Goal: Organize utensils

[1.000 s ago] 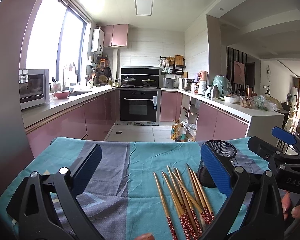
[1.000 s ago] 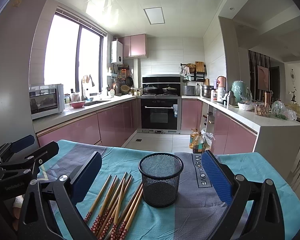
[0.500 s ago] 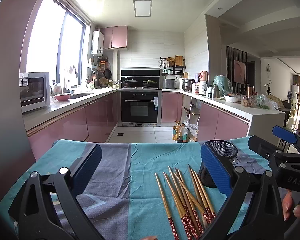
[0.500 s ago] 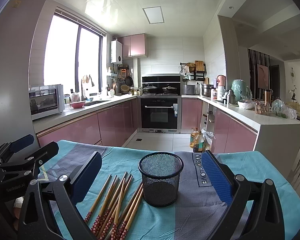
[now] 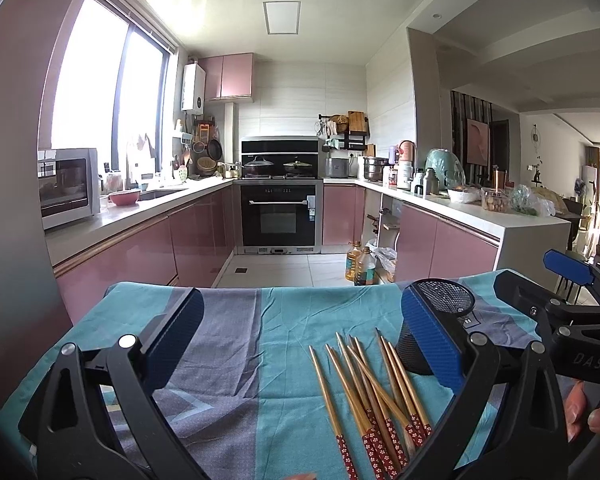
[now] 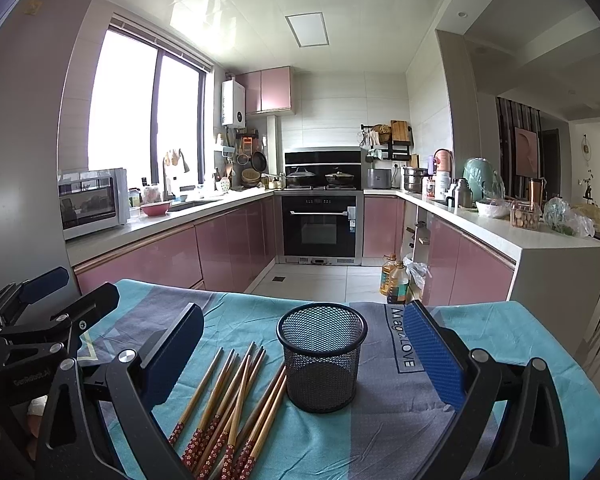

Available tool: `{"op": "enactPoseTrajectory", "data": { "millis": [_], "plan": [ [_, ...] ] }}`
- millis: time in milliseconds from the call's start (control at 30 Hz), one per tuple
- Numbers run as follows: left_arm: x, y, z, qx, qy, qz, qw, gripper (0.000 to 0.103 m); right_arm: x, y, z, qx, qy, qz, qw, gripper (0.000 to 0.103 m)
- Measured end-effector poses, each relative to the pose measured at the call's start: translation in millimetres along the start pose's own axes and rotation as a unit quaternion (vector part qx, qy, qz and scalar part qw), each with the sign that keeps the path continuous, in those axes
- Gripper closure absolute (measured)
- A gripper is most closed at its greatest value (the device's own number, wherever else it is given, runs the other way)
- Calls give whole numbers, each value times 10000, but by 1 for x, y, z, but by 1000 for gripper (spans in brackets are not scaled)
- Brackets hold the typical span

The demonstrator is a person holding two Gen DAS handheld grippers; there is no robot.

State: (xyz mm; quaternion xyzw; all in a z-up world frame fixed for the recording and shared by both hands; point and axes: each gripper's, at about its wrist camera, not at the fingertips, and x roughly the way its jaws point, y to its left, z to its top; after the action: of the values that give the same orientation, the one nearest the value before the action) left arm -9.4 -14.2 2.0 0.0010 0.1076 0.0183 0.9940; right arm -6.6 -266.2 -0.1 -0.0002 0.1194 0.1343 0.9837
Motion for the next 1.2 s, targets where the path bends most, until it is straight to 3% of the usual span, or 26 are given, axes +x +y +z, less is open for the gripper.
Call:
{"op": "enactPoseTrajectory", "data": {
  "millis": [1200],
  "plan": [
    [3,0,-3,12,122,-25,9999,6,4,-1,-2,-1,120,78,9999,6]
  ]
}}
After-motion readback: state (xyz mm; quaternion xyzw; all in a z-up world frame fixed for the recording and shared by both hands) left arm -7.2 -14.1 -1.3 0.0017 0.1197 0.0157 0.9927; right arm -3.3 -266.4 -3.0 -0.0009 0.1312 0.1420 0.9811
